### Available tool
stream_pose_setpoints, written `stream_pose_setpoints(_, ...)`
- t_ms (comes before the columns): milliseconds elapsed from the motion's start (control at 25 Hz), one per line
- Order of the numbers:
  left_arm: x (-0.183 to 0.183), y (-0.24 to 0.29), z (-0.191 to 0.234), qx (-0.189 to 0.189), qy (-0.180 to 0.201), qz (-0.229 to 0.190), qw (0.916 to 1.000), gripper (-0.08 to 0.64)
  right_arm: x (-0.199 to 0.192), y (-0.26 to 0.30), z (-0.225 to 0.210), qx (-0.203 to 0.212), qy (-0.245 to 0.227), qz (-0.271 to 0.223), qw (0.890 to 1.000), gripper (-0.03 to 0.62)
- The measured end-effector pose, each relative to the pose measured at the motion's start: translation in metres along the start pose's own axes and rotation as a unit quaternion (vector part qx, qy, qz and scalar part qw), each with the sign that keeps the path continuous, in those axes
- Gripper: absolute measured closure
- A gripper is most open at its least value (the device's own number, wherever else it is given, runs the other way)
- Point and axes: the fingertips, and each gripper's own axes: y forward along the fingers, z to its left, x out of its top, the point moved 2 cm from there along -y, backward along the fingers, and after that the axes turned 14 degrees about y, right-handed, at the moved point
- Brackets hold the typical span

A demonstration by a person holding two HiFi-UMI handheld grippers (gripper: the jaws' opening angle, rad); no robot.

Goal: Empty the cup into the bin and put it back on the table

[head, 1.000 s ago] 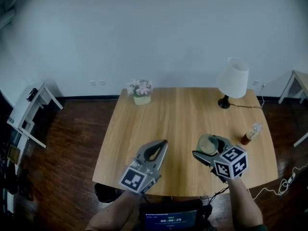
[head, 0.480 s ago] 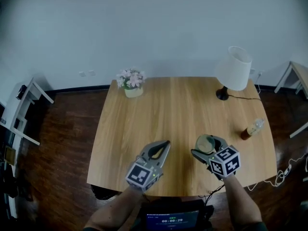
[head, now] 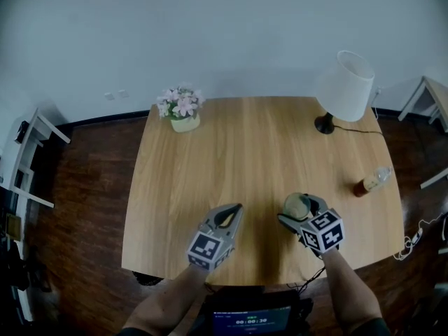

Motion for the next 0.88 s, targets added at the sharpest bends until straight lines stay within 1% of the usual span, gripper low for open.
stream_pose_setpoints(200,-0.016,0.012,-0.007,-0.014,-0.006,0.012,0.9998,0.566,-0.010,0.011,-0.006,-0.011,0.008,0.001,1.000,0.192)
stream_pose_setpoints(320,-0.021,0.017,-0.008,-0.013,-0.010,0.017,0.9997,0.566,-0.013,0.018,-0.007,-0.010,0.008,0.000,1.000,0.192)
stream_pose_setpoints(440,-0.024,0.022,-0.008,-0.014,-0.014,0.019,0.9996,0.566,-0.015,0.022,-0.012,-0.021,0.007,-0.003,1.000,0.192)
stream_pose_setpoints(720,-0.042,0.034,-0.009,-0.010,-0.036,0.036,0.9987,0.566,-0.016,0.032,-0.025,-0.029,0.020,-0.011,0.999,0.192)
stream_pose_setpoints(880,-0.048,0.038,-0.014,-0.014,-0.050,0.042,0.9978,0.566,-0.019,0.033,-0.028,-0.031,0.027,-0.027,0.999,0.190)
